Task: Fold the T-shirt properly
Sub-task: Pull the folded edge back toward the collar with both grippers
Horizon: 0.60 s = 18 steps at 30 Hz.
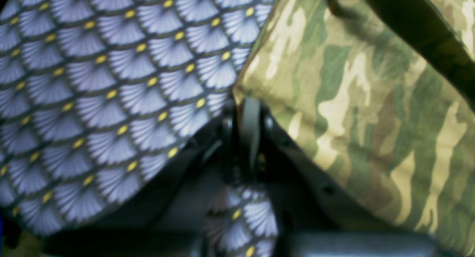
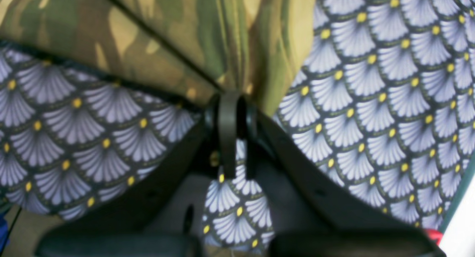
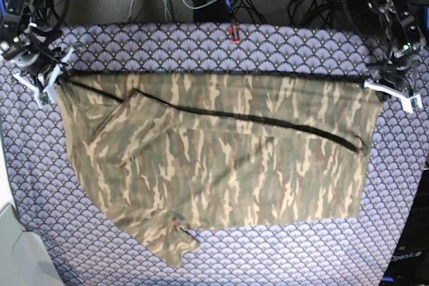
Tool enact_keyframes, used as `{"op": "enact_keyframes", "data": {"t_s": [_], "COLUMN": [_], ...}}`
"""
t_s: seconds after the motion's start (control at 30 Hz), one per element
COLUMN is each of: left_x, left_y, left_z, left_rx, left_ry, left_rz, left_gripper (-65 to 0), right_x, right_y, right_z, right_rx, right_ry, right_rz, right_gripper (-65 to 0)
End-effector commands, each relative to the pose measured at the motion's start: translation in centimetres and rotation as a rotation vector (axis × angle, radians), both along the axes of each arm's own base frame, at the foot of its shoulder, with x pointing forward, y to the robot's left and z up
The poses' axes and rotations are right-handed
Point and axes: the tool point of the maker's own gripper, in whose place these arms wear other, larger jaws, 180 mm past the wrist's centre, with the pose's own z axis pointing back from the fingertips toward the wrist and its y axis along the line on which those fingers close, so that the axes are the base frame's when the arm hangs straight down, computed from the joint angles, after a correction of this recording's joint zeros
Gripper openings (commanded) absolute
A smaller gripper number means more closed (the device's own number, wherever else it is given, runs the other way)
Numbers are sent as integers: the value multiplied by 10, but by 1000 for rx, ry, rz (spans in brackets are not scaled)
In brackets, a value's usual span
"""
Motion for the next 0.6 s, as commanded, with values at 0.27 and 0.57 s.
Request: {"op": "enact_keyframes", "data": {"t_s": [0.27, 0.57], "left_x": [-33, -51], "left_y": [8, 7], "left_z": [10, 2], "left_rx": [74, 79], "left_ry": [23, 65], "left_rz": [-15, -21], "left_gripper": [-644, -644], "right_x": [-27, -53], "right_y": [7, -24], "right_z": [19, 19], "right_rx": [-53, -65], "right_ry": [-13, -2], "right_rz": [59, -84], "right_gripper": [-650, -650]}}
